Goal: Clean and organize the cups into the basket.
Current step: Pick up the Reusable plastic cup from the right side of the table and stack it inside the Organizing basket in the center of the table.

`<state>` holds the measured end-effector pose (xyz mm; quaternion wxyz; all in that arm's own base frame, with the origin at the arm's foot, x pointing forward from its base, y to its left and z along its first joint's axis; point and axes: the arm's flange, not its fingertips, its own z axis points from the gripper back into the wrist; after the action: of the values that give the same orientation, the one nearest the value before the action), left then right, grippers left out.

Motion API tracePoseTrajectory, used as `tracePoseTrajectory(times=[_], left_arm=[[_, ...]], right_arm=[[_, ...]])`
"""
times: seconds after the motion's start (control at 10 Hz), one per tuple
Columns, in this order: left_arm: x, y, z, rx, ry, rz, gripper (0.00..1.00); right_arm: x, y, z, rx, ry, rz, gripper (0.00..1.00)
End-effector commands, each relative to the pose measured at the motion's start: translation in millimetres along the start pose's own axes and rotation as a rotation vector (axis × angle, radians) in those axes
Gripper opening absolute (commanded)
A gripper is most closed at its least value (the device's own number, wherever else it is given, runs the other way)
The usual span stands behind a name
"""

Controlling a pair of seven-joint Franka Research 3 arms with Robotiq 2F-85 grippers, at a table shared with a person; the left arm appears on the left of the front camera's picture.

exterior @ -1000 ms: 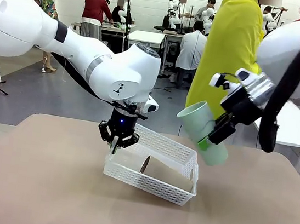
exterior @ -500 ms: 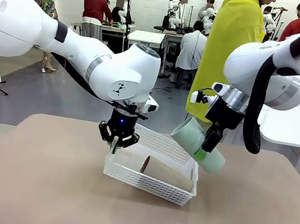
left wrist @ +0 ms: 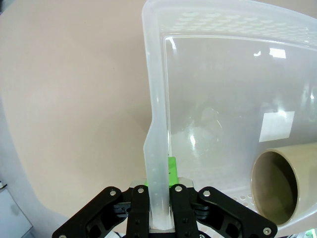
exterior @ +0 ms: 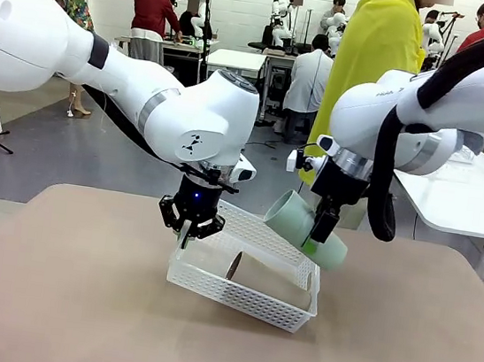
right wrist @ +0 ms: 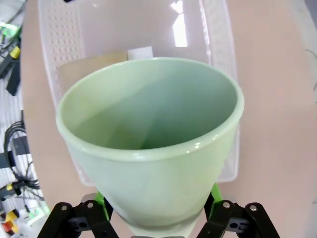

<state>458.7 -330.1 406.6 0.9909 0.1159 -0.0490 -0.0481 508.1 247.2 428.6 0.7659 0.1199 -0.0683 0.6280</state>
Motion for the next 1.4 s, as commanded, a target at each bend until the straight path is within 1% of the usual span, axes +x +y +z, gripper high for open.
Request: tracePoseTrajectory(times=[0.0, 0.1, 0.5, 1.1, 1.3], left_arm=[[-2.7, -0.8, -1.4, 0.008, -0.007, -0.008, 0.00], [-2.7, -0.8, -1.4, 0.008, -0.007, -0.008, 0.00], [-2.7, -0.8, -1.4, 0.008, -0.007, -0.008, 0.00], [-2.7, -0.8, -1.4, 0.008, -0.007, -0.008, 0.00], [-2.7, -0.8, -1.4, 0.008, -0.007, -0.008, 0.00]], right_arm=[[14.9, -7.0, -5.1, -0.002, -0.037, 0.049, 0.84], [21.4, -8.3, -9.4, 0.002, -0.057, 0.066, 0.84], [30.2, -16.3, -32.2, 0.047, -0.115, 0.095, 0.84], [25.7, -17.2, -58.8, 0.095, -0.097, 0.100, 0.84], [23.1, -18.0, -61.3, 0.099, -0.116, 0.108, 0.84]])
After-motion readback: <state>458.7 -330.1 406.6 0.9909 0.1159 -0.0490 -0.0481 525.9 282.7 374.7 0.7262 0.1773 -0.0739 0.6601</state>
